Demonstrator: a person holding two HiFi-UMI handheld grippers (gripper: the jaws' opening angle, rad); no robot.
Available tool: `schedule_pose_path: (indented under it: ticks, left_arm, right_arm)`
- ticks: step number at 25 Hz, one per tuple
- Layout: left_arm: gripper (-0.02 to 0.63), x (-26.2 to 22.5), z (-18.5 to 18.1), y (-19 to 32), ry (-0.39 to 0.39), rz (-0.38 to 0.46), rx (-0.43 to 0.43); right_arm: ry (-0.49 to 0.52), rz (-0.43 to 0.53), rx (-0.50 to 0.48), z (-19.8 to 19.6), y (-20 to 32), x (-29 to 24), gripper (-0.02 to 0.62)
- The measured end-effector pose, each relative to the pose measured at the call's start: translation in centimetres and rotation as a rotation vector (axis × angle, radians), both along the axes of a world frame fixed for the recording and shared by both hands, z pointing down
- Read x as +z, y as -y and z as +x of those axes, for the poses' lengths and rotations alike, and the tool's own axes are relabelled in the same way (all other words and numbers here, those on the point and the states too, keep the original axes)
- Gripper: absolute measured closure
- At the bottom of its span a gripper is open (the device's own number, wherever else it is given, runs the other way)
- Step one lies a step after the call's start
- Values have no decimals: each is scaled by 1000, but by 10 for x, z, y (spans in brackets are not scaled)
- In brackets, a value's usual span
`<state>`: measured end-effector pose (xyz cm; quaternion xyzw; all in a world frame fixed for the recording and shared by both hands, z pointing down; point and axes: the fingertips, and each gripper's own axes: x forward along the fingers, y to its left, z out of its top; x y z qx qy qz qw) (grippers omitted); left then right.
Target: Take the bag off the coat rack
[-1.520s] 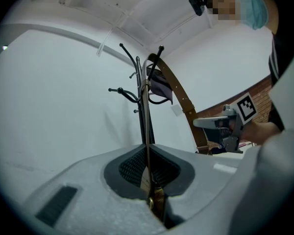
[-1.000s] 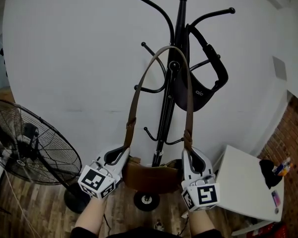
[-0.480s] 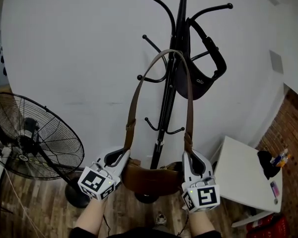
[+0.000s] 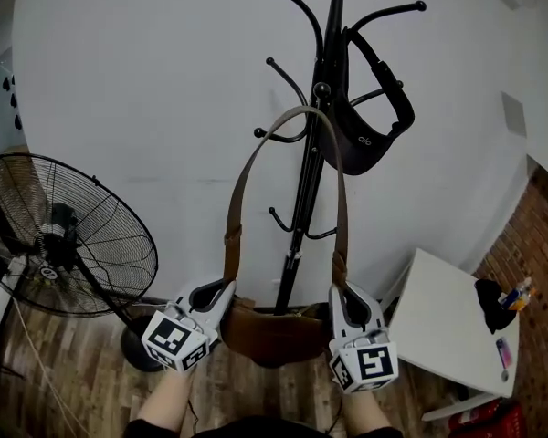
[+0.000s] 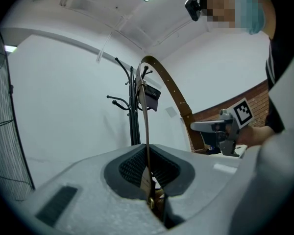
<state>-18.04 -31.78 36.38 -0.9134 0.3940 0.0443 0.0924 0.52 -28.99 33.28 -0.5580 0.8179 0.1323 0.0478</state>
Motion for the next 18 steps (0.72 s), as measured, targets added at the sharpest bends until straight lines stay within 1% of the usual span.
schedule_pose_path:
  ticks: [6, 13, 18]
  left_arm:
    - [589, 6, 10, -19, -2, -12, -55]
    - [589, 18, 17, -45, -50, -55, -132]
    - [589, 31, 24, -68, -62, -79, -174]
  right_arm:
    - [2, -33, -72, 9, -7, 9, 569]
    - [-9, -58, -139, 20, -21, 19, 569]
    - [-8, -85, -184, 28, -34, 32, 569]
